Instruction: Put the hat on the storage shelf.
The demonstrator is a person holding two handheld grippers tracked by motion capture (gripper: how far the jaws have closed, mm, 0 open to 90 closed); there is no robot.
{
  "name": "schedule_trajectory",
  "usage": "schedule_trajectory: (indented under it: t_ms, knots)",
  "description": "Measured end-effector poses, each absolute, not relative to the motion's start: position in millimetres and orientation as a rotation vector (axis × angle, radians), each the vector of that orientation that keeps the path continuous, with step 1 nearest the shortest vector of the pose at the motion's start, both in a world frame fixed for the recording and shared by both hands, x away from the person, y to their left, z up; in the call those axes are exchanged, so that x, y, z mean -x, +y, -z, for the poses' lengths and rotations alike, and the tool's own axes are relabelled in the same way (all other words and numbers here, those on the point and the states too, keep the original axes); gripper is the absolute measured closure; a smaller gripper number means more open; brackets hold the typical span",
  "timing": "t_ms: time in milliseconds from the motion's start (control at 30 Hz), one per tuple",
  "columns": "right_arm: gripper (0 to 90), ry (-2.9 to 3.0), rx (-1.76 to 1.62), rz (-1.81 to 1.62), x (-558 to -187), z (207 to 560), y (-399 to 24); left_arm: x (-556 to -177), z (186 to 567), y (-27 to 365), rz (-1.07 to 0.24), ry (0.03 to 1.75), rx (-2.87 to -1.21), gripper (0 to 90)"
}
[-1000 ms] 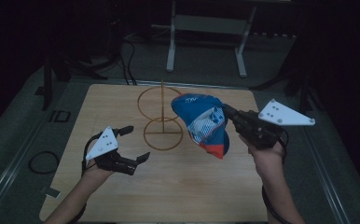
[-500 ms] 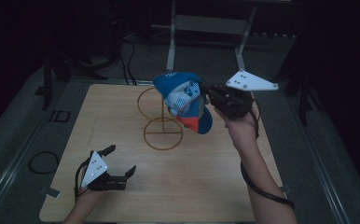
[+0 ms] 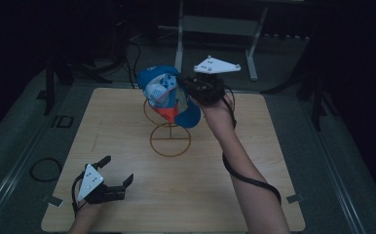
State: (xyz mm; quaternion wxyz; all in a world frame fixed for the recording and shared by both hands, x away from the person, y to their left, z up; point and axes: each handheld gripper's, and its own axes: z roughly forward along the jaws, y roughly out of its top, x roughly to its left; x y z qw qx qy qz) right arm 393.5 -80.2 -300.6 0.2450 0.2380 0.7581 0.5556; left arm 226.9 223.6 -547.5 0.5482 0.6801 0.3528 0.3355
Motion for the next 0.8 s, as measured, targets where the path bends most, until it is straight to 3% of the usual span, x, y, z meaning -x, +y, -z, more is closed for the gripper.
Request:
schedule_trajectory:
  t_ms: [333, 800]
  knots:
    - [89.9, 2.185, -0.685, -1.466, -411.7, 332.4, -52.5, -226.4, 549.5, 226.6, -0.767, 0.824, -1.602, 1.9]
    - [89.7, 2.200, -0.704, -1.423, -412.7, 352.4, -58.2, -229.9, 554.2, 225.7, -0.734, 0.827, -1.629, 1.9]
